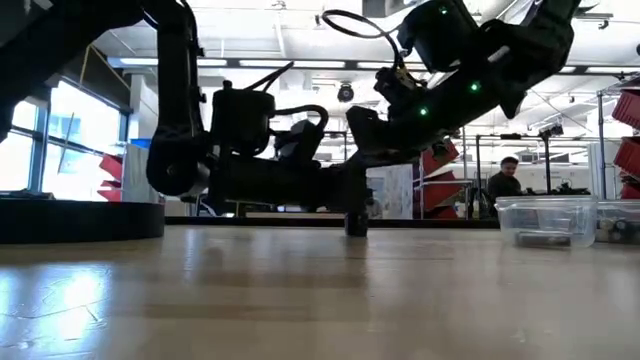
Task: Insert battery
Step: Open the black flashlight lid
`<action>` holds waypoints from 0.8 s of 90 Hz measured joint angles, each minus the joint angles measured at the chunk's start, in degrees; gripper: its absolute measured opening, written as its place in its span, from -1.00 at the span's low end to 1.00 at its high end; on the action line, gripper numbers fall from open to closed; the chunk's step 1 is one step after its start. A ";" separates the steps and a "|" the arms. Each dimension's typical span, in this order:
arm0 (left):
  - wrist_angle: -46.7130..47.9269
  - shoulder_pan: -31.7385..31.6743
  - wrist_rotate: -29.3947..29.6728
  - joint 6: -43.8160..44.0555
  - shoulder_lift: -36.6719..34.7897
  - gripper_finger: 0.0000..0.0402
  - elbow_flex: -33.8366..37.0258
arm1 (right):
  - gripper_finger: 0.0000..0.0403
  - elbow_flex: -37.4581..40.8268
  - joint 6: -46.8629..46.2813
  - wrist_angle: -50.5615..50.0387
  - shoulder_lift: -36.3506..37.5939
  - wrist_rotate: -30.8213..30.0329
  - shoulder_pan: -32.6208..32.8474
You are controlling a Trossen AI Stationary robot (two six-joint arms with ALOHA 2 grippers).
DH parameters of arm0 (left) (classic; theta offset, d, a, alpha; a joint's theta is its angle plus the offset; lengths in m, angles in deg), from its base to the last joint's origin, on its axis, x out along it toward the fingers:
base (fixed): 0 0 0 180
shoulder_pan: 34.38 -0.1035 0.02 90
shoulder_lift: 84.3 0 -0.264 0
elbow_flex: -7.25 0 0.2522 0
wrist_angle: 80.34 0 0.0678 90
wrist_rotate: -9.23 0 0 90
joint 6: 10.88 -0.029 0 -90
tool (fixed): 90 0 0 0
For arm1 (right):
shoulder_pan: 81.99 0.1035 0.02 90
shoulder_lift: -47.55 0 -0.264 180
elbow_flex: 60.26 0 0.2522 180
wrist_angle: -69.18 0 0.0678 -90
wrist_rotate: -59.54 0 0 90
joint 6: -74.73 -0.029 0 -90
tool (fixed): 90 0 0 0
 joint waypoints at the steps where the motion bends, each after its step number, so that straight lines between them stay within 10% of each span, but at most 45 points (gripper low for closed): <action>1: -0.22 -0.10 -0.51 -0.01 0.00 -0.50 0.15 | -0.69 0.00 0.02 -0.06 0.03 0.12 0.01; 47: -3.85 -4.70 -28.65 1.27 -0.48 -0.50 4.09 | -0.69 0.00 7.81 -2.96 2.54 11.12 0.76; 72: 3.46 -4.86 -32.74 -1.41 -7.16 -0.50 8.10 | -0.69 -0.09 8.84 -6.73 5.69 18.14 1.29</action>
